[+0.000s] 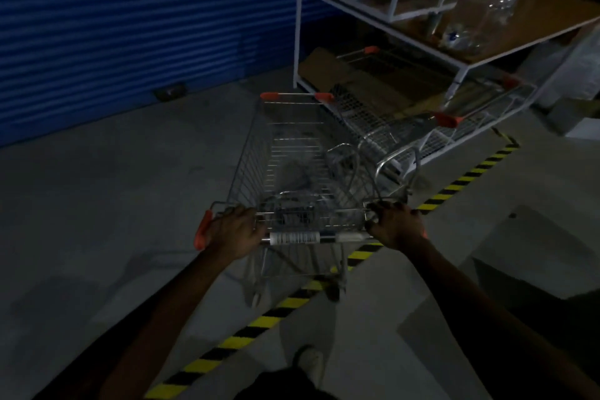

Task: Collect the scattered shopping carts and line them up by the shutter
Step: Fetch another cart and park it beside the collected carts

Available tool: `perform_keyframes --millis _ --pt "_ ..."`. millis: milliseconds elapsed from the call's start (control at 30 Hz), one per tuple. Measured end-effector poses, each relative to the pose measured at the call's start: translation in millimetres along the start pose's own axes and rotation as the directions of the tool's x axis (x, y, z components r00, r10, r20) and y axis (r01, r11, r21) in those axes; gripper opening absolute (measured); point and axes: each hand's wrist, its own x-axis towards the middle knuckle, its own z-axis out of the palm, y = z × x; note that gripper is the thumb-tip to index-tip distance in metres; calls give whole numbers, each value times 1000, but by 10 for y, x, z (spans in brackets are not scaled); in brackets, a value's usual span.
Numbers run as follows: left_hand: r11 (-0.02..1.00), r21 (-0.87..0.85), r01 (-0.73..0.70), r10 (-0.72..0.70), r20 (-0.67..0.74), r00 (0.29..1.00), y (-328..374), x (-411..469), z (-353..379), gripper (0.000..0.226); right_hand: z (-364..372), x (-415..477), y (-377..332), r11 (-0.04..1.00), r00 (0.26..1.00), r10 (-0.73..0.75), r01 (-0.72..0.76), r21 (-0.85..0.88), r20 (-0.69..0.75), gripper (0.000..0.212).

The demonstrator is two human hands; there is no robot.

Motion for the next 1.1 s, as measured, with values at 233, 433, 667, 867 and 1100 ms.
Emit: perform_keyframes --millis 233,433,667,867,1100 --pt "970 19 244 -244 122 962 643 660 -91 56 -348 1124 545 992 991 -128 129 -15 49 63" --pt "920 91 382 -390 110 914 1164 1064 73 61 -594 1870 1068 963 961 -267 268 -9 71 67" --pt "877 61 476 -478 28 878 1794 1389 286 63 -740 2557 1686 912 913 -394 403 -80 108 75" --pt "834 86 545 -550 71 832 2297 1664 339 64 -769 2939 2049 894 899 -431 438 -98 84 71" --pt "822 89 563 -568 62 821 2521 1803 472 74 -856 2968 2352 873 875 -484 483 -71 7 64"
